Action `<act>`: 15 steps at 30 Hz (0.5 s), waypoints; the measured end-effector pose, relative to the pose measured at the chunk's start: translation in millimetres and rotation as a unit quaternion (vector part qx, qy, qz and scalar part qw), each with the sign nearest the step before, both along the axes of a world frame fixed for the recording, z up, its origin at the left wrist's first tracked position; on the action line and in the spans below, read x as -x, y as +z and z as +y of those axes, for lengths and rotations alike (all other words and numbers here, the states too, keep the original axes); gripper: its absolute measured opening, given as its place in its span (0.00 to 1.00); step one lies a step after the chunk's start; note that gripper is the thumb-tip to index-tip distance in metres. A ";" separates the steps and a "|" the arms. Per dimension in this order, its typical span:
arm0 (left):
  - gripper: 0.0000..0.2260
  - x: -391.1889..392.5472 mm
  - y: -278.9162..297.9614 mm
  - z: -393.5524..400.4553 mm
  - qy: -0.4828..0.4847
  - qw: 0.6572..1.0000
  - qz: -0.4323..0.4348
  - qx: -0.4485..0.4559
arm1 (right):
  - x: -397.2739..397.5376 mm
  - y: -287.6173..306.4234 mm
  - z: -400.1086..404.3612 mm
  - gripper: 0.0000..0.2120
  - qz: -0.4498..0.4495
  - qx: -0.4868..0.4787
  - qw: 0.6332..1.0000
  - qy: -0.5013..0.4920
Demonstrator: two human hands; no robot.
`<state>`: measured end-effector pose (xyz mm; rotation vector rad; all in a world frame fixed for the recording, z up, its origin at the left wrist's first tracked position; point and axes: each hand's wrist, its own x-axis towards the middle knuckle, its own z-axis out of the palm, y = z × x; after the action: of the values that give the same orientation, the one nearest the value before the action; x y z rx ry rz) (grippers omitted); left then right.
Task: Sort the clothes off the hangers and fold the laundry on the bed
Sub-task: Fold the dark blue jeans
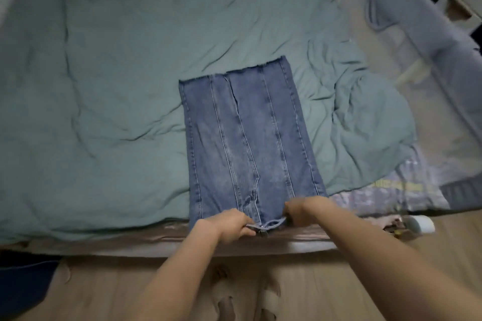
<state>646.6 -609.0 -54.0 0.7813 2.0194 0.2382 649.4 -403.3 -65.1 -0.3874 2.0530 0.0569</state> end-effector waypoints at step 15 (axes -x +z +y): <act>0.11 143.1 60.5 -0.7 0.143 0.944 0.298 0.006 | 154.0 87.4 8.7 0.10 0.229 0.022 0.968 -0.106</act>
<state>503.5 -609.7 6.6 0.5895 2.7112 0.1636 495.4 -394.6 22.3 -0.1889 2.5453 -0.0316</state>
